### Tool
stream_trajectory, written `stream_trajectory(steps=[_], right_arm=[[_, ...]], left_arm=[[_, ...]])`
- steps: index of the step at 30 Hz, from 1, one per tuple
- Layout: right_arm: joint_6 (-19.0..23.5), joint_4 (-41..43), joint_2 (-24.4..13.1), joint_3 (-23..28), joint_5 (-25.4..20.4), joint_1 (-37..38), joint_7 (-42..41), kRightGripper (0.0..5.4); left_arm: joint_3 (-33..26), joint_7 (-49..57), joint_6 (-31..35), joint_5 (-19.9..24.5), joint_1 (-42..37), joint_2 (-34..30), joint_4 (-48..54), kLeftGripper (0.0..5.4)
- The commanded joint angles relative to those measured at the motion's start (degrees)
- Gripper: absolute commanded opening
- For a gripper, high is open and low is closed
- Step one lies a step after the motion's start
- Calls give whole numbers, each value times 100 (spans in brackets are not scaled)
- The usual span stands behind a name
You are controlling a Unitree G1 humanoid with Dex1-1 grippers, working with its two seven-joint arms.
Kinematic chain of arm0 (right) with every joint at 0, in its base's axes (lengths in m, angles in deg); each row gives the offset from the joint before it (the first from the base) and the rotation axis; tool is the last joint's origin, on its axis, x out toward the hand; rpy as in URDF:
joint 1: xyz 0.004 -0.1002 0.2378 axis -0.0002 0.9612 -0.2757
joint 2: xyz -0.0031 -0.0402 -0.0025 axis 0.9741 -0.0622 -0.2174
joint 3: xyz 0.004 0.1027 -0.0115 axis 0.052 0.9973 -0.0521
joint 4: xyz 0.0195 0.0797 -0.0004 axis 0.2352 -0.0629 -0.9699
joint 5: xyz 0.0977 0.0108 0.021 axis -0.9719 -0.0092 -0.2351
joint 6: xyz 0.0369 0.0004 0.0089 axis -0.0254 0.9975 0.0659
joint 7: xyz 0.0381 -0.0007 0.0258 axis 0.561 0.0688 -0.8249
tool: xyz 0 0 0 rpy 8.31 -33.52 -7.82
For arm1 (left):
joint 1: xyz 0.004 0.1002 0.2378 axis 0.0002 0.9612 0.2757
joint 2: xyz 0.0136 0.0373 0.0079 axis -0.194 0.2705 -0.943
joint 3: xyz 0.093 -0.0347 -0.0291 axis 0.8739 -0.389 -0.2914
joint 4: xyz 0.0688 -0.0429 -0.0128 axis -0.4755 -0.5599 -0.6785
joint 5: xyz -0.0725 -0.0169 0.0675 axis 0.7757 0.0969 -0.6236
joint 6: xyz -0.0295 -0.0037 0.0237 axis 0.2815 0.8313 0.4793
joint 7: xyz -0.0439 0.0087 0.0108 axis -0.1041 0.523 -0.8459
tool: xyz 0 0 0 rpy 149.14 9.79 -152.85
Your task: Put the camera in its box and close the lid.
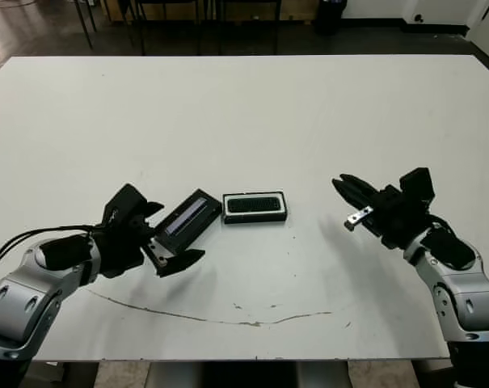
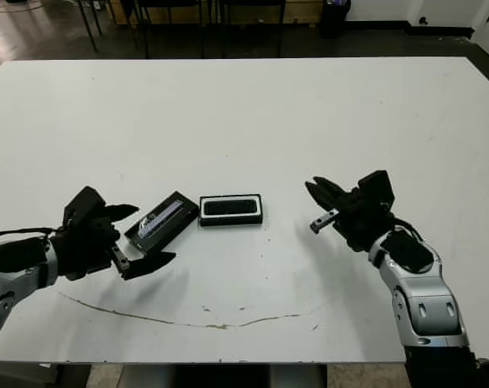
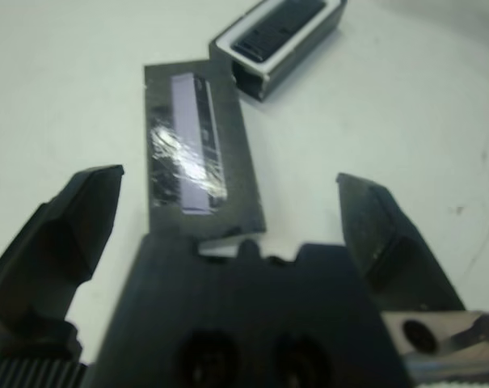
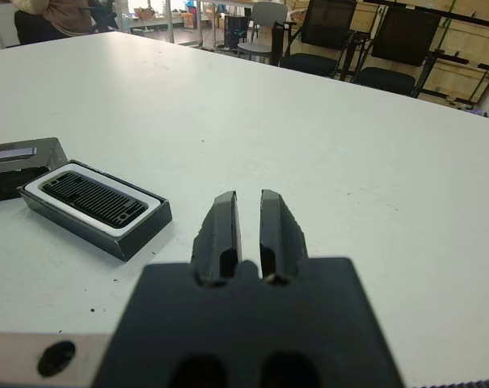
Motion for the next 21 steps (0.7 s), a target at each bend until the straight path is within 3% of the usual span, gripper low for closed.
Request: stream_trajectory(steps=[1, 10, 21], right_arm=[[28, -52, -77, -29, 63, 63, -21, 0], [91, -34, -93, -12, 36, 54, -24, 0], [154, -20, -117, -4, 12, 43, -34, 0]], left_arm=[[135, 114, 20, -184, 144, -163, 8, 537], [271, 674, -66, -511, 365, -35, 136, 528], [456, 657, -558, -683, 484, 101, -92, 277]])
